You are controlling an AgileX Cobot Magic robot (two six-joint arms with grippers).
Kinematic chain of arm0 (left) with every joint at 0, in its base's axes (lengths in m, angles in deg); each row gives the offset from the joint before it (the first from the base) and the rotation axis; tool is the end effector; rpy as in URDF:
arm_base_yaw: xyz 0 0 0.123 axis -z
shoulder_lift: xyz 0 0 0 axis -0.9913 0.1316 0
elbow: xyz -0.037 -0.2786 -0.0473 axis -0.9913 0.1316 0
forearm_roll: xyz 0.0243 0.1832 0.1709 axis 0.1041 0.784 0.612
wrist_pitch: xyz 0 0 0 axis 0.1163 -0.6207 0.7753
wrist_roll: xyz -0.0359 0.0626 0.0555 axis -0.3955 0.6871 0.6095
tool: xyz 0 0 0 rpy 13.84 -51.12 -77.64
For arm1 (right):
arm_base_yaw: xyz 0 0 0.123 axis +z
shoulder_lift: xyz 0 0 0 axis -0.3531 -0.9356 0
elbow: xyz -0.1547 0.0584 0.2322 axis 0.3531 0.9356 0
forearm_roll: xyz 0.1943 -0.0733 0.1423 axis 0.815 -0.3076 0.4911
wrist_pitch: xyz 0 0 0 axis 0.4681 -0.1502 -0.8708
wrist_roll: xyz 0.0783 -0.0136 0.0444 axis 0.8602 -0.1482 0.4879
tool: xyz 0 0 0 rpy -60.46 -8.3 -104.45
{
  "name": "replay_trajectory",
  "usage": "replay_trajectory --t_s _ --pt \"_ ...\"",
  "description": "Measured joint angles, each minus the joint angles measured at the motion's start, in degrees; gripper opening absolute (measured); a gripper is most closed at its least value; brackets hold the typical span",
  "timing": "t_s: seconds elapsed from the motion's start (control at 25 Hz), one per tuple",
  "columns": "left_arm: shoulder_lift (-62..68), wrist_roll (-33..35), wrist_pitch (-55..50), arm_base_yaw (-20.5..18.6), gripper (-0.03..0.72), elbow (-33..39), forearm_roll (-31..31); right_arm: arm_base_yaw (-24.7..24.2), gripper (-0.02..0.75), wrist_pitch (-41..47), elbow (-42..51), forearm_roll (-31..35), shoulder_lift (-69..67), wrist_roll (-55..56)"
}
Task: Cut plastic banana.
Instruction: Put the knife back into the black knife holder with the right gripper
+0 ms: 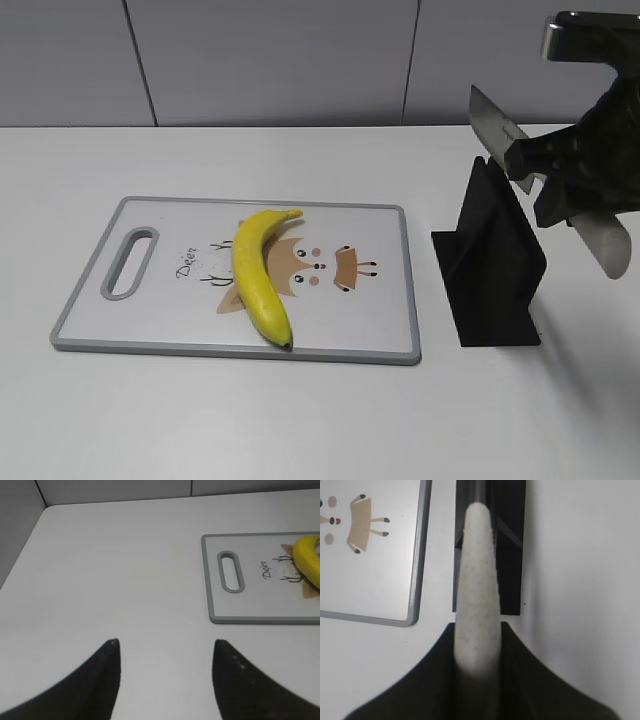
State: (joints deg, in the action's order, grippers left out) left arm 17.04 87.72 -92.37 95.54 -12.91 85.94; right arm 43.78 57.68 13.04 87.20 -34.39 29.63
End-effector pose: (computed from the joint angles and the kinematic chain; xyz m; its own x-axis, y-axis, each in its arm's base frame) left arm -0.0044 0.0116 0.2732 -0.4683 0.1482 -0.8711 0.1471 0.9852 0.0885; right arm 0.2551 0.1071 0.2680 -0.9253 0.0322 -0.3779 -0.0242 0.9894 0.1435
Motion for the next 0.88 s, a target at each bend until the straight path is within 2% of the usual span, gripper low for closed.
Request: replay_trajectory --t_s 0.88 --pt "0.0 0.0 0.36 0.0 0.572 0.0 0.0 0.0 0.177 -0.06 0.02 0.74 -2.79 1.32"
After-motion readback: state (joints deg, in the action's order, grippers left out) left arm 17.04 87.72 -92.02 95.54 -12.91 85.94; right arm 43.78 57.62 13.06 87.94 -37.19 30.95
